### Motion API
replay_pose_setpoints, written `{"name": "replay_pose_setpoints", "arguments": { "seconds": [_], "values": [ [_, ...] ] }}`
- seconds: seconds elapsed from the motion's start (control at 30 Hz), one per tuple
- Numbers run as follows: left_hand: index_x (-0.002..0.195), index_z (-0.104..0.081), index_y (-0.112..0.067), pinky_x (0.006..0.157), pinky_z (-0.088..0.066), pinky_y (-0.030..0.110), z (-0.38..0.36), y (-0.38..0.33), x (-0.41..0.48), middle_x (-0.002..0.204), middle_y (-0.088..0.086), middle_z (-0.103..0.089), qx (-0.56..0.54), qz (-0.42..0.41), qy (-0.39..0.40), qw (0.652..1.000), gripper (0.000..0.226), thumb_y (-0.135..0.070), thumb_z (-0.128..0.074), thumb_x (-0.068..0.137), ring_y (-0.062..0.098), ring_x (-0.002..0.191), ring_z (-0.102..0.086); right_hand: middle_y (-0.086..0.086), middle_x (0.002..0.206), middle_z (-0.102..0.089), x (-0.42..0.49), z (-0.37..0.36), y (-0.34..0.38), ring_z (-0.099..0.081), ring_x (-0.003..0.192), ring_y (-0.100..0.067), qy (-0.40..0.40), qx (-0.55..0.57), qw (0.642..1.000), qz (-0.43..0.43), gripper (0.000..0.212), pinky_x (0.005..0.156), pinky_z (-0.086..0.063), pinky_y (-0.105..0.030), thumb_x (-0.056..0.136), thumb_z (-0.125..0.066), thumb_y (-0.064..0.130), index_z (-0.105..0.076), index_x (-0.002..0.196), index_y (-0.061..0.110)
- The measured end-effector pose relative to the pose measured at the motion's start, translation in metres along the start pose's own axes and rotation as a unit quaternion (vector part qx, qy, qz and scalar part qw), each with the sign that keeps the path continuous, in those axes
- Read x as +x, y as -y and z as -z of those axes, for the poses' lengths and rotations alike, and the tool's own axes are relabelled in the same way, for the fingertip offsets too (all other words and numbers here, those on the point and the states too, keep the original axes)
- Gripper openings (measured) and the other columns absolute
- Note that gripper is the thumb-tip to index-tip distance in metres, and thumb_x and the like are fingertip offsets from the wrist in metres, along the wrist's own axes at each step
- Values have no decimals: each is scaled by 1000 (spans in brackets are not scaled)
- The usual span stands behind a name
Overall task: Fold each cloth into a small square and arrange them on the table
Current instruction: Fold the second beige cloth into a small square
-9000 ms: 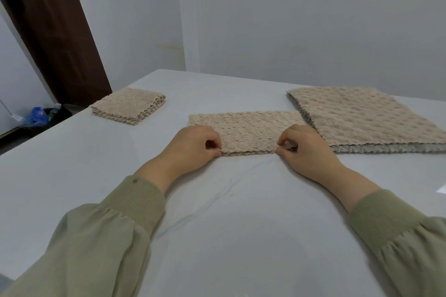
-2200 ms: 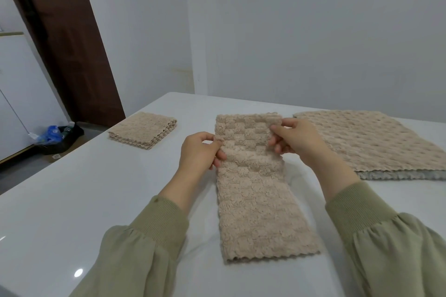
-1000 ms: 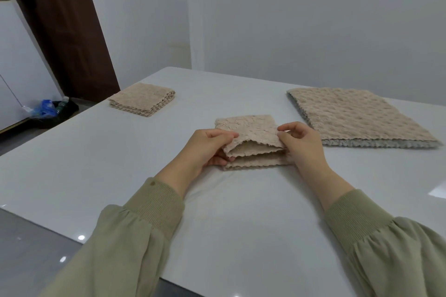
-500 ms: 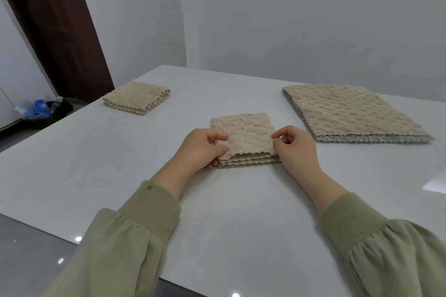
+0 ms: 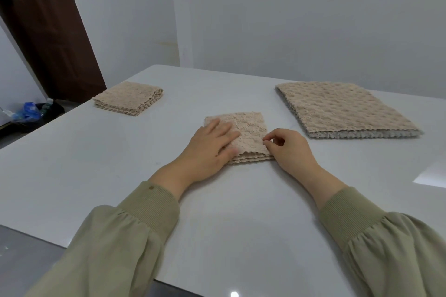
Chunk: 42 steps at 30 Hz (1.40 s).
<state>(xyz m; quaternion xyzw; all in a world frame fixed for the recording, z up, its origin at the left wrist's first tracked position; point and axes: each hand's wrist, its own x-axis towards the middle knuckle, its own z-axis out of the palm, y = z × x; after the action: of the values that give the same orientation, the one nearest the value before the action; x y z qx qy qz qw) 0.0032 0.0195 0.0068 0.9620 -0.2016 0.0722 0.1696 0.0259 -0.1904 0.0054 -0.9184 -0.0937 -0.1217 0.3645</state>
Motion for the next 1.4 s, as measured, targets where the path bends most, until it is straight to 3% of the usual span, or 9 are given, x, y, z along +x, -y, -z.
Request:
{"name": "replay_pose_setpoints", "arguments": {
  "seconds": [0.2, 0.4, 0.53, 0.7, 0.83, 1.03, 1.13, 1.3, 1.4],
  "values": [
    [149, -12, -34, 118, -1, 35, -3, 6, -2, 158, -11, 1, 8, -3, 79, 997, 71, -55, -45, 91, 9, 144, 11, 4, 92, -59, -9, 11, -8, -54, 90, -13, -9, 85, 996, 25, 14, 79, -37, -20, 87, -59, 11, -68, 88, 22],
    [148, -17, -33, 119, -2, 33, -2, 5, -3, 158, -12, -2, -23, -6, 78, 997, 69, -51, -50, 91, 8, 145, 9, 5, 101, -58, -16, 13, -10, -48, 103, -9, 40, 16, 995, 86, 20, 86, -24, 1, 76, -75, 14, -67, 91, 24],
    [139, -43, -29, 116, -11, 26, 3, 2, -4, 152, -8, -30, -51, -13, -5, 999, 58, -42, -62, 86, 11, 142, -15, 4, 99, -61, -13, 11, -13, -47, 101, -13, 29, -32, 991, 127, 22, 85, -27, -7, 72, -78, 15, -69, 92, 21],
    [106, -70, -21, 96, -37, 25, 5, 3, -6, 110, -7, -63, -54, -58, -111, 991, 31, -23, -76, 75, 12, 110, -48, 1, 92, -66, -12, 9, -14, -53, 94, -22, 6, -64, 979, 194, 26, 85, -36, -22, 66, -80, 13, -70, 90, 15],
    [87, -72, -19, 84, -43, 25, 3, 2, -7, 93, -8, -68, -67, -75, -138, 985, 15, -15, -73, 72, 12, 94, -56, -1, 89, -67, -12, 8, -13, -56, 88, -25, -13, -97, 963, 252, 23, 80, -47, -38, 64, -77, 9, -70, 86, 13],
    [77, -72, -16, 74, -44, 21, 2, 1, -5, 82, -7, -68, -70, -84, -172, 979, 8, -19, -69, 70, 5, 82, -55, -2, 80, -66, -11, 10, -11, -58, 80, -27, -54, -99, 952, 284, 15, 74, -48, -37, 67, -76, 0, -72, 76, 11],
    [79, -73, -19, 78, -42, 20, 2, 1, -6, 86, -10, -64, -62, -73, -127, 987, 4, -21, -74, 75, 7, 86, -55, -1, 74, -63, -10, 10, -12, -55, 76, -27, -40, -121, 950, 285, 17, 70, -47, -37, 64, -78, -1, -71, 72, 12],
    [74, -71, -14, 76, -42, 25, 2, -1, -6, 83, -7, -62, -91, -33, -87, 992, 33, -41, -57, 88, 9, 84, -54, 1, 73, -62, -11, 9, -12, -54, 78, -24, -20, -121, 953, 276, 8, 73, -45, -36, 68, -74, 11, -70, 74, 15],
    [76, -70, -10, 78, -43, 30, 2, -4, -3, 86, -3, -61, -143, 9, -114, 983, 30, -28, -53, 94, 13, 82, -55, 2, 72, -63, -10, 9, -12, -54, 77, -24, -25, -118, 950, 287, 4, 73, -44, -35, 74, -68, 16, -71, 76, 14]
  ]
}}
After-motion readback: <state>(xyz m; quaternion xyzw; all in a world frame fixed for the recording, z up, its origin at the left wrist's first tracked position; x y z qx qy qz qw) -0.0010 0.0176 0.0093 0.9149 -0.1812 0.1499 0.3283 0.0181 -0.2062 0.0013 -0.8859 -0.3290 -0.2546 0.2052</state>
